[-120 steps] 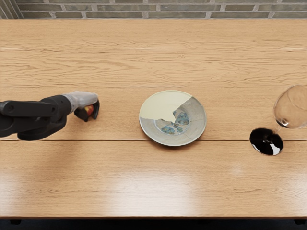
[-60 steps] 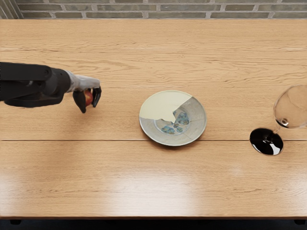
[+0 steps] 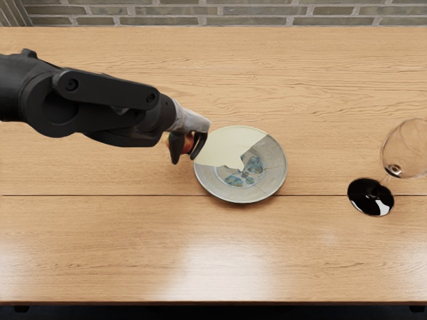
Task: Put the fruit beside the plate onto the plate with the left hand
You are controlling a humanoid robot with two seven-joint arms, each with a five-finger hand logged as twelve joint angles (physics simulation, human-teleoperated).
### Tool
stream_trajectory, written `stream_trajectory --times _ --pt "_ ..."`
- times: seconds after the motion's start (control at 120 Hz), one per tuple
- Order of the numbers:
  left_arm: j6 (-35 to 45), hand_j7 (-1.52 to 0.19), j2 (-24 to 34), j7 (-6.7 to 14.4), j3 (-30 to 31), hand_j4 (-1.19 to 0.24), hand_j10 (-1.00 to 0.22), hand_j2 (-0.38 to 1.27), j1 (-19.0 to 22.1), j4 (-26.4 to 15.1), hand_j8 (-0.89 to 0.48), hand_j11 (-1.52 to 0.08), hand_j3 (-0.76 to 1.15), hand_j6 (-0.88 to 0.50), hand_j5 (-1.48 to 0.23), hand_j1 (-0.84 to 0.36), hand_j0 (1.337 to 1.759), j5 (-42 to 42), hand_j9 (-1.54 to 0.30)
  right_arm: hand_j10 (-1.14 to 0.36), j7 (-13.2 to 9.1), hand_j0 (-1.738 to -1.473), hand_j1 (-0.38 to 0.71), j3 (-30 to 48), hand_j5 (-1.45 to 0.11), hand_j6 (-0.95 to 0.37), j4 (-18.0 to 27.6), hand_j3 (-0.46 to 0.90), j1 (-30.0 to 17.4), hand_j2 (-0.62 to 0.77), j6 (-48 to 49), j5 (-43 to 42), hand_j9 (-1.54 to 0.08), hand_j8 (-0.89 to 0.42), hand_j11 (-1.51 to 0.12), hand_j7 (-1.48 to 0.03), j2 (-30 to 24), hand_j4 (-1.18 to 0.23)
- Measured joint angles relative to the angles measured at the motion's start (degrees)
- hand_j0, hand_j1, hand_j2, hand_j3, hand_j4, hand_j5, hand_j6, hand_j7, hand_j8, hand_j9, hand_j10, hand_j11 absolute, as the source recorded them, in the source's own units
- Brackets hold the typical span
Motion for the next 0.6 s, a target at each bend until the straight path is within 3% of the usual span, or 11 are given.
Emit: stream_trajectory --times 0.25,0.433,0.6 --pt "2.7 -1.12 -8.52 0.64 -0.31 -0.91 -0.51 0.22 0.06 3.58 -0.38 -1.27 0.0 -0.54 -1.05 -0.36 1.63 -3.79 -1.18 -0.03 0.0 -1.658 -0.31 0.0 -0.04 -0.03 0.02 0.0 0.0 -0.01 0.0 0.0 -0.04 -0.03 -0.04 -0.04 0.0 -0.03" --pt "3.34 -1.11 -8.68 0.92 -1.02 -0.92 -0.5 0.23 1.05 7.77 -0.38 -1.28 0.0 -0.54 -1.02 -0.38 1.628 -4.37 -1.18 -0.03 0.0 -1.658 -0.31 0.0 -0.04 -0.03 0.0 0.0 0.0 -0.01 0.0 0.0 -0.04 -0.03 -0.04 -0.04 0.0 -0.03" --pt "3.28 -1.11 -8.68 1.11 -2.86 -0.93 -0.49 0.23 2.68 8.6 -0.37 -1.28 0.0 -0.54 -1.0 -0.38 1.626 -4.38 -1.18 -0.03 0.0 -1.658 -0.31 -0.02 -0.04 -0.03 0.0 0.0 0.01 -0.01 -0.01 0.0 -0.04 -0.03 -0.04 -0.04 0.0 -0.03"
